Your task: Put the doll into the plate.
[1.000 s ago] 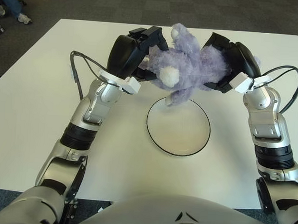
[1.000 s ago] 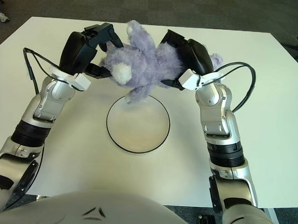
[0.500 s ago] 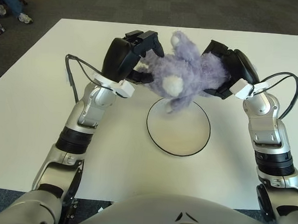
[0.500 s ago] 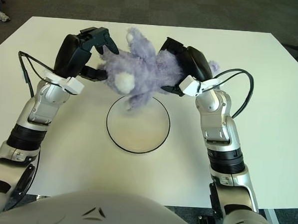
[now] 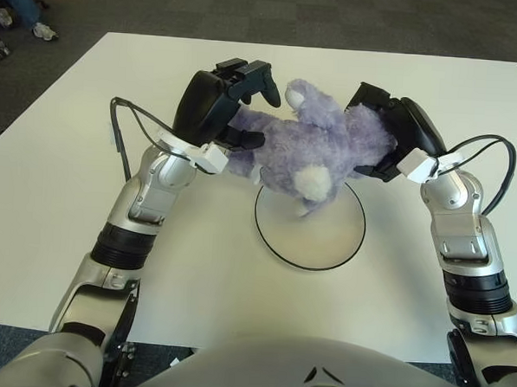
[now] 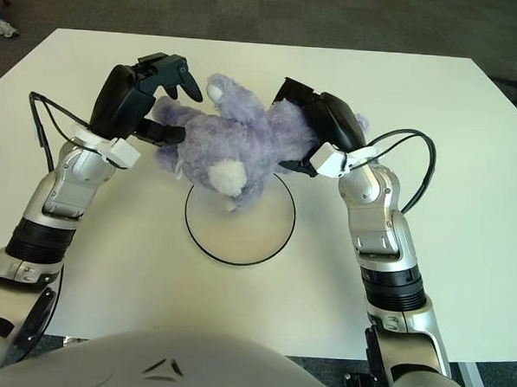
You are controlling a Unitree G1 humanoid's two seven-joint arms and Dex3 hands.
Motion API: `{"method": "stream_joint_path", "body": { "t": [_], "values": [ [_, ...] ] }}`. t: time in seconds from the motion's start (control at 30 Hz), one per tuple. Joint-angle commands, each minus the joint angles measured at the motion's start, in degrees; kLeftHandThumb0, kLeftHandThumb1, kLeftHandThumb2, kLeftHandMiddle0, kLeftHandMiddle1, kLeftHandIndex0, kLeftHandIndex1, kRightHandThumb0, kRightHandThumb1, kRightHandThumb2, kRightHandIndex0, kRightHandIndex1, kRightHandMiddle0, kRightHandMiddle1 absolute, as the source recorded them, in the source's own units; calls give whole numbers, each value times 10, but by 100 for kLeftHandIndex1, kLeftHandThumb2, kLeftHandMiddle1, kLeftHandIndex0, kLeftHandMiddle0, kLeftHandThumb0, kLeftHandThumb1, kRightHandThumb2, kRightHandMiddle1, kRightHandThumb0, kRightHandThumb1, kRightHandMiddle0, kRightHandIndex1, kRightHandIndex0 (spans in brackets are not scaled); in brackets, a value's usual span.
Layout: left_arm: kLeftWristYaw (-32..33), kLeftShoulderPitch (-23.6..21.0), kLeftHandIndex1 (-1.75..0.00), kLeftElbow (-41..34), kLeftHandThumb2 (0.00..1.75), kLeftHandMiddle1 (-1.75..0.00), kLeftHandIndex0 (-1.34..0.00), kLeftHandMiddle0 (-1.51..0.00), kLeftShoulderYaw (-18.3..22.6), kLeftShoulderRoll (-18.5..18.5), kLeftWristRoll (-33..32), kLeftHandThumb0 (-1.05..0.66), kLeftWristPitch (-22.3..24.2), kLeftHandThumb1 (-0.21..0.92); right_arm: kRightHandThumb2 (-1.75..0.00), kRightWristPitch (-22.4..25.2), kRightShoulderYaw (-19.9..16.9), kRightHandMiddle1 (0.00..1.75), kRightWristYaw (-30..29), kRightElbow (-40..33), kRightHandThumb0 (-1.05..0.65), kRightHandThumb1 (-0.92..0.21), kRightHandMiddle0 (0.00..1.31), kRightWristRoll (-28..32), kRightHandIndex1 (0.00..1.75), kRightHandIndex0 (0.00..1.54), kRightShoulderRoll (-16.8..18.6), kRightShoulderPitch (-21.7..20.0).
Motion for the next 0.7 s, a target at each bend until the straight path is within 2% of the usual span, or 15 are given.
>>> {"method": "stream_joint_path", "body": {
  "t": [0.0,0.3,0.67],
  "values": [
    [-10,15,-154,-6,135,-167,-65,-66,5,6,-6,-1,-7,21,-156,-20,-4,175,-2,-12,0,5,74,16,121,105,0,10],
    [-43,42,-152,-27,135,-168,-66,-65,5,7,-31,-1,-5,21,-157,-29,-5,175,15,-21,0,7,79,31,118,105,-8,24],
    [-57,56,-151,-34,130,-164,-67,-63,10,7,-29,-1,-5,24,-157,-2,-16,175,55,-53,0,7,78,48,121,103,-26,53]
  ]
}}
